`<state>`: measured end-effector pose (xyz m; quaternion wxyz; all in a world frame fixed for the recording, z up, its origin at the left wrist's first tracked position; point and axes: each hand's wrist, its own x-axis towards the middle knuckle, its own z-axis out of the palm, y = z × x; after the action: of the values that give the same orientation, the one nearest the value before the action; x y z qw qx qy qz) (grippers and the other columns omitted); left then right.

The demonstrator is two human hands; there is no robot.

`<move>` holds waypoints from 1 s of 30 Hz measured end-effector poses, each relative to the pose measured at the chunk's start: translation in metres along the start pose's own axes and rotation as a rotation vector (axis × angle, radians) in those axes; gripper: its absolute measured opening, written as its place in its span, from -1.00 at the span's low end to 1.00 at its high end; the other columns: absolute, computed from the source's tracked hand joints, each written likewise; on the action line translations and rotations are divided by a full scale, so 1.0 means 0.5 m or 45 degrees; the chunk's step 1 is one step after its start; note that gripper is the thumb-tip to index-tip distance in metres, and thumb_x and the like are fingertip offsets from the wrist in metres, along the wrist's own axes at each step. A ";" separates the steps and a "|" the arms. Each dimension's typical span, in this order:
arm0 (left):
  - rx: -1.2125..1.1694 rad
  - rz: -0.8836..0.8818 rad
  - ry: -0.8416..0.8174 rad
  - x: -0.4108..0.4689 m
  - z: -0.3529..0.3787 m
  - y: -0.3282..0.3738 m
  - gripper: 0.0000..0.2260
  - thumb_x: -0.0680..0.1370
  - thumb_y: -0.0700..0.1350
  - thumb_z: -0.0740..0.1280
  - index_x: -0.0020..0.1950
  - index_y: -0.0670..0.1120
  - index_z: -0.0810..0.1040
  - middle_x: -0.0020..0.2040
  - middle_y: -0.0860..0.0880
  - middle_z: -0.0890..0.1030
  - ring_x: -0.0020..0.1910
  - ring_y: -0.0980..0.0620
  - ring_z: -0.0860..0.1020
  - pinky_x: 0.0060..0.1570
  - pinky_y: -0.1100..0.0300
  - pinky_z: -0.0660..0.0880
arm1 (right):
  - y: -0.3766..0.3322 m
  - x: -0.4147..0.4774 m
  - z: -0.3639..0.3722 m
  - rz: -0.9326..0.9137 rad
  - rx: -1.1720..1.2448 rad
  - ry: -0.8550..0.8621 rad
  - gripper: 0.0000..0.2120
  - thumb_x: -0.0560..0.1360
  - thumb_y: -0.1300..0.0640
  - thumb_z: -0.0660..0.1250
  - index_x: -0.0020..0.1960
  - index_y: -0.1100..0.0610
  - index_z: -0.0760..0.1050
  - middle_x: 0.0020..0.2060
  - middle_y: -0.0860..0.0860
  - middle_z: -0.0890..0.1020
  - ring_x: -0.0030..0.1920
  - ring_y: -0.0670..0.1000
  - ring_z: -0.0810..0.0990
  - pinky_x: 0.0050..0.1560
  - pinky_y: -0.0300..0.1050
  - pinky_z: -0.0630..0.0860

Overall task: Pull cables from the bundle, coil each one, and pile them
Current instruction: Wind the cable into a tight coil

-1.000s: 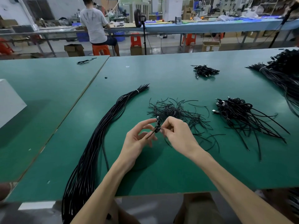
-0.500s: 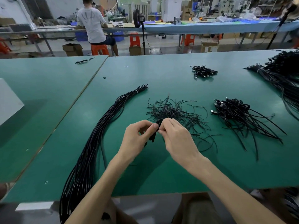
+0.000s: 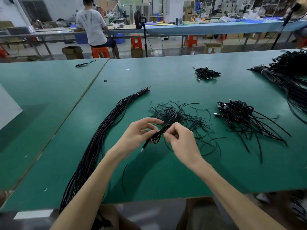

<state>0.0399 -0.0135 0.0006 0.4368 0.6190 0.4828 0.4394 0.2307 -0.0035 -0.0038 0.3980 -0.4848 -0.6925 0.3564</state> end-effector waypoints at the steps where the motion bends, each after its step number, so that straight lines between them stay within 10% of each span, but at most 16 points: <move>1: -0.039 0.038 -0.028 -0.004 0.000 -0.004 -0.70 0.64 -0.33 0.33 0.34 -0.11 0.61 0.00 -0.10 0.62 -0.15 -0.02 0.57 -0.07 0.07 0.56 | 0.000 -0.001 0.001 0.050 0.088 -0.018 -0.81 0.59 0.26 0.38 -0.18 0.15 0.48 -0.36 0.00 0.59 -0.38 -0.09 0.42 -0.31 -0.20 0.40; 8: 0.139 0.252 -0.145 -0.017 -0.006 -0.009 -0.66 0.56 -0.32 0.42 0.34 -0.19 0.61 0.39 -0.06 0.58 0.44 -0.02 0.49 0.38 0.04 0.47 | -0.008 -0.014 -0.002 0.182 0.434 -0.136 -0.86 0.60 0.30 0.37 -0.14 0.21 0.52 -0.36 -0.02 0.61 -0.39 -0.15 0.51 -0.33 -0.31 0.44; 12: 0.121 0.166 0.124 -0.006 0.022 0.005 -0.91 0.50 -0.21 0.47 -0.07 -0.23 0.69 -0.08 -0.24 0.71 -0.05 -0.03 0.61 0.10 -0.15 0.54 | -0.016 -0.025 0.011 -0.001 0.161 -0.046 -0.78 0.57 0.33 0.38 -0.20 0.16 0.44 -0.39 -0.13 0.58 -0.39 -0.18 0.42 -0.32 -0.32 0.36; 15: 0.329 0.188 0.204 0.003 0.032 0.017 -0.78 0.59 -0.11 0.45 -0.26 0.06 0.61 -0.37 -0.04 0.59 -0.34 0.11 0.48 -0.28 0.07 0.40 | -0.022 -0.026 0.013 -0.228 -0.054 0.040 -0.72 0.57 0.34 0.37 -0.19 0.11 0.34 -0.28 -0.11 0.51 -0.26 -0.11 0.41 -0.22 -0.21 0.38; 23: 0.580 -0.308 -0.177 0.019 0.024 0.063 -0.60 0.69 -0.06 0.27 -0.34 -0.11 0.54 -0.42 -0.03 0.65 -0.55 -0.01 0.54 -0.42 0.29 0.44 | -0.003 -0.043 0.022 -0.844 -0.894 0.173 -0.68 0.29 0.55 0.43 -0.15 0.21 0.47 -0.25 0.09 0.52 -0.23 0.13 0.49 -0.14 0.01 0.56; 26: 0.451 -0.468 -0.186 0.015 0.020 0.067 -0.62 0.71 0.02 0.25 -0.20 -0.15 0.61 -0.33 -0.08 0.69 -0.51 -0.04 0.58 -0.38 0.22 0.54 | 0.001 -0.043 0.027 -0.798 -0.839 0.120 -0.73 0.38 0.52 0.41 -0.14 0.20 0.45 -0.23 0.07 0.52 -0.21 0.11 0.48 -0.13 0.03 0.55; 30: 0.095 -0.285 -0.146 0.001 -0.009 0.043 -0.75 0.74 -0.18 0.19 0.40 -0.16 0.49 -0.12 -0.18 0.70 -0.34 -0.19 0.66 -0.08 0.03 0.65 | 0.000 -0.037 0.017 -0.165 -0.156 0.002 -0.78 0.60 0.30 0.33 -0.18 0.14 0.39 -0.27 -0.13 0.56 -0.25 -0.09 0.45 -0.20 -0.17 0.41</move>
<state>0.0404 -0.0159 0.0223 0.4866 0.6010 0.5392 0.3337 0.2272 -0.0224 -0.0112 0.3903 -0.4628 -0.7425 0.2867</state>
